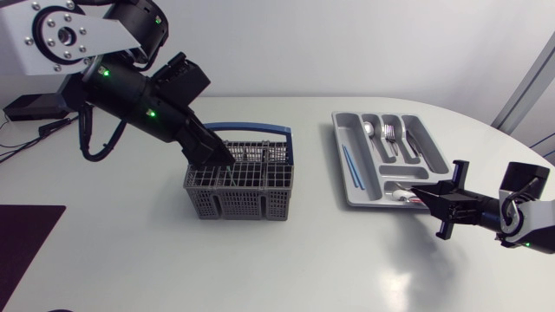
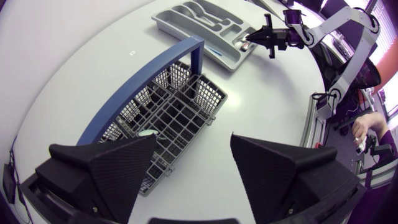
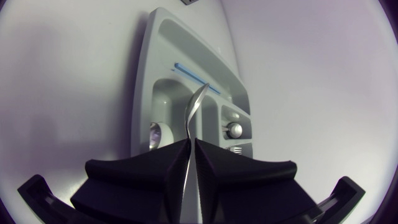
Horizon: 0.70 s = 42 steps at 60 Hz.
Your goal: Unload the cutlery basket into the drawer organizer.
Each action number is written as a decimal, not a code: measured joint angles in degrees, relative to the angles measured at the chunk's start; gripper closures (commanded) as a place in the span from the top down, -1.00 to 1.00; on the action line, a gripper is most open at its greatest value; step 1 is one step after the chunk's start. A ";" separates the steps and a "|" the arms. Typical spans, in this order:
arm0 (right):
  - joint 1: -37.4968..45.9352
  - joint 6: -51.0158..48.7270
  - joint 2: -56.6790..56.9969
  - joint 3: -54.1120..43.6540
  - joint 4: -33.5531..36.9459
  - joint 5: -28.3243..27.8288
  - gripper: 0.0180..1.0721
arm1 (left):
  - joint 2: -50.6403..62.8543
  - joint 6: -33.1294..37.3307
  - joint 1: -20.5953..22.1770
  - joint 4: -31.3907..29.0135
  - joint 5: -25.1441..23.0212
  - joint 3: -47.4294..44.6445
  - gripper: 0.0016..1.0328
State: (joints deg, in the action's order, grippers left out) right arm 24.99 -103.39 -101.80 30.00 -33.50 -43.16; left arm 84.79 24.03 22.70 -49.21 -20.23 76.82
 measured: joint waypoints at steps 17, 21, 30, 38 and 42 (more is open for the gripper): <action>-0.83 -0.83 -0.31 1.07 -1.14 3.06 0.83 | -0.11 0.17 -0.15 -1.53 0.63 0.00 0.70; -0.81 -0.07 2.56 0.66 0.44 3.65 0.85 | -0.37 0.44 -0.44 -2.21 0.68 0.02 0.70; -0.61 3.82 13.31 0.39 7.50 3.85 0.85 | -1.90 1.79 -0.94 -3.93 1.05 0.02 0.70; -1.01 10.75 21.07 0.79 11.52 4.72 0.85 | -3.28 2.75 -1.20 -5.99 1.29 0.07 0.70; -1.81 14.51 24.26 0.87 13.07 5.60 0.85 | -4.02 3.52 -1.25 -7.15 1.49 0.00 0.70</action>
State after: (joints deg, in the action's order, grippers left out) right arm 23.18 -88.88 -77.54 30.87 -20.43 -37.56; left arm 80.77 27.55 21.45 -56.36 -18.74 76.82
